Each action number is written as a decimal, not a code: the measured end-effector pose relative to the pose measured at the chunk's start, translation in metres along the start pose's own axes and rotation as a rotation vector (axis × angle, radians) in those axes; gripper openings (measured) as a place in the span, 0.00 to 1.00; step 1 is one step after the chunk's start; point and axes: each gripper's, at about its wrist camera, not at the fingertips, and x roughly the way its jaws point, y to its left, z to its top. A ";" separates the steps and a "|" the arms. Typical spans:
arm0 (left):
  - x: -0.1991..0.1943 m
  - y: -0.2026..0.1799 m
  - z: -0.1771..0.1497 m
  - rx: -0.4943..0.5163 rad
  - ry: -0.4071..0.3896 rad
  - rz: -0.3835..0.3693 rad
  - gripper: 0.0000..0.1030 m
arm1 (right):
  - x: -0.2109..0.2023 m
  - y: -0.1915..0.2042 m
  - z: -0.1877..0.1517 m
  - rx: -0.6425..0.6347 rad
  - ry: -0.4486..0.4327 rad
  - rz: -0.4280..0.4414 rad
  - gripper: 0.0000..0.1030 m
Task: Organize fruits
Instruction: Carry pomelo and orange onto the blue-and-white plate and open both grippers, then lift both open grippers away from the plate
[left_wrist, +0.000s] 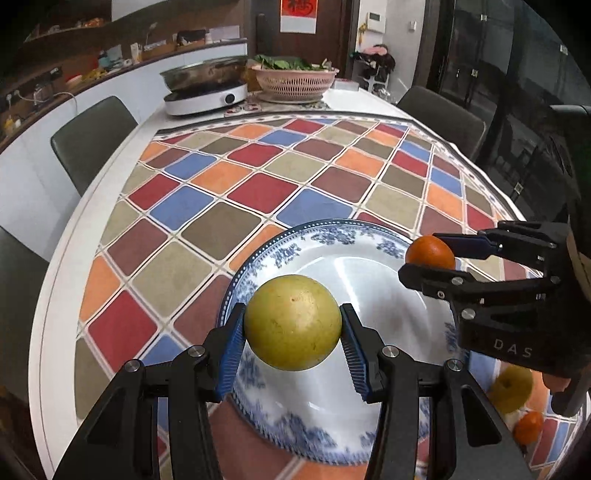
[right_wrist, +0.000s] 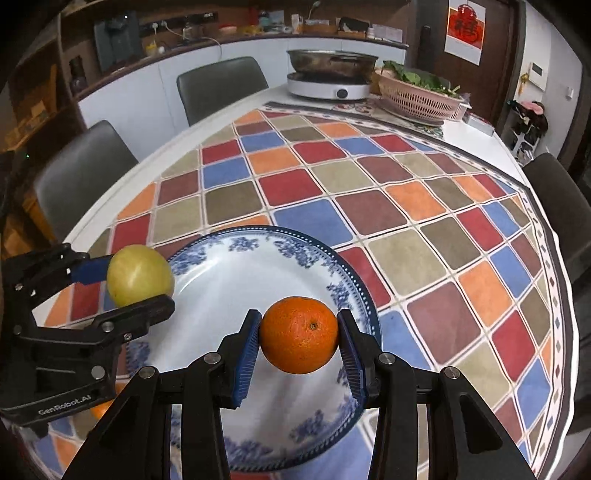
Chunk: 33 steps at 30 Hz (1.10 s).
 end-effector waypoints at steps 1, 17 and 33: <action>0.006 0.002 0.003 -0.001 0.010 0.001 0.48 | 0.006 -0.003 0.002 0.009 0.013 0.007 0.41; 0.032 0.000 0.006 -0.009 0.070 0.000 0.63 | 0.031 -0.014 0.009 0.054 0.063 0.027 0.44; -0.073 -0.015 -0.020 -0.063 -0.016 0.114 0.73 | -0.065 0.006 -0.017 -0.037 -0.069 -0.089 0.60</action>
